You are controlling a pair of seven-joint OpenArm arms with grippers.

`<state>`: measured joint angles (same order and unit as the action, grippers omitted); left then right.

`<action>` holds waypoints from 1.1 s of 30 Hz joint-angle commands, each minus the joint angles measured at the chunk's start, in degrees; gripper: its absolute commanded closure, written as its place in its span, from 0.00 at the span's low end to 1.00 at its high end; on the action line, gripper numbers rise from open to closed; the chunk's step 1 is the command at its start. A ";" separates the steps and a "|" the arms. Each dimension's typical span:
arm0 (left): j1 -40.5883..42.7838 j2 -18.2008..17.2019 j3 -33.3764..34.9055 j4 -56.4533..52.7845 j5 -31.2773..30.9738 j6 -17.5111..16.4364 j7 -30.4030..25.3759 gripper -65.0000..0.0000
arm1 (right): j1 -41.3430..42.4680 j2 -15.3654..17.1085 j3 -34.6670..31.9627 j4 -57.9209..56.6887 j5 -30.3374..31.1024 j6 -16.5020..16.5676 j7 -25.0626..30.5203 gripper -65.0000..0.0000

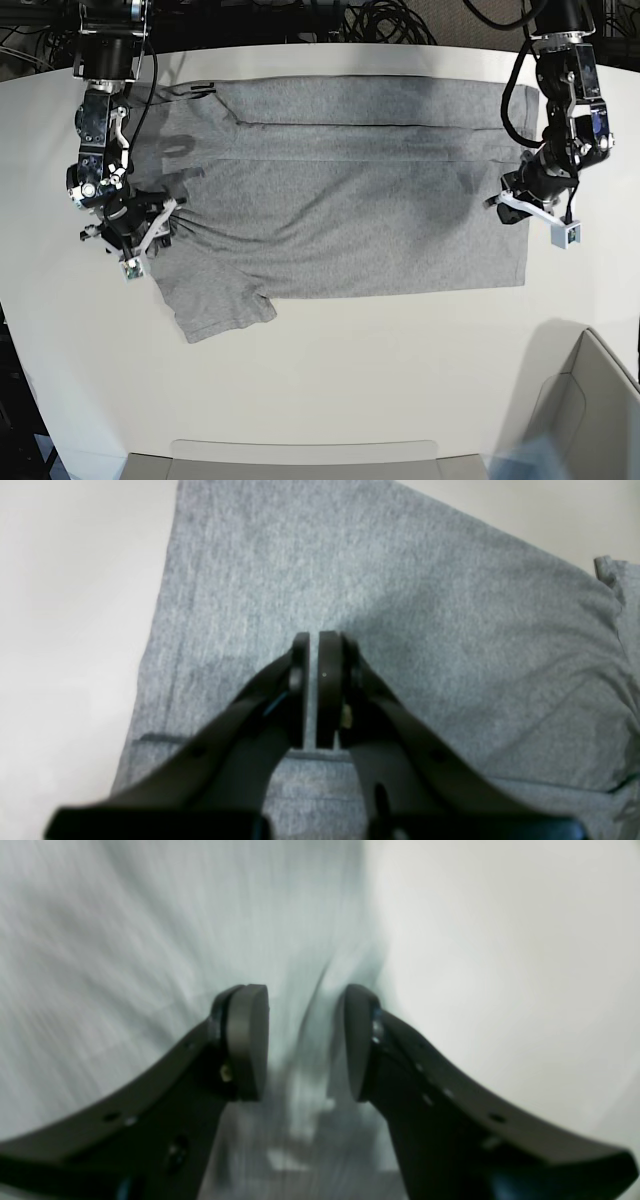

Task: Fold the T-shirt properly
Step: 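Open both grippers and reach to the hem corners of the shirt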

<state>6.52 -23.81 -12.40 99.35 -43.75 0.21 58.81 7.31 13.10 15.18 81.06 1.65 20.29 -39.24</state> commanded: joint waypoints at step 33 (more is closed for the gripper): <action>-0.68 2.41 -0.48 0.83 -0.69 -0.08 -0.74 0.95 | 31.24 1.45 -11.44 -60.62 7.45 -1.96 23.90 0.62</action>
<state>6.52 -20.64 -12.47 99.24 -43.92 0.19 58.63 37.91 14.09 3.79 20.40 10.20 19.09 -13.02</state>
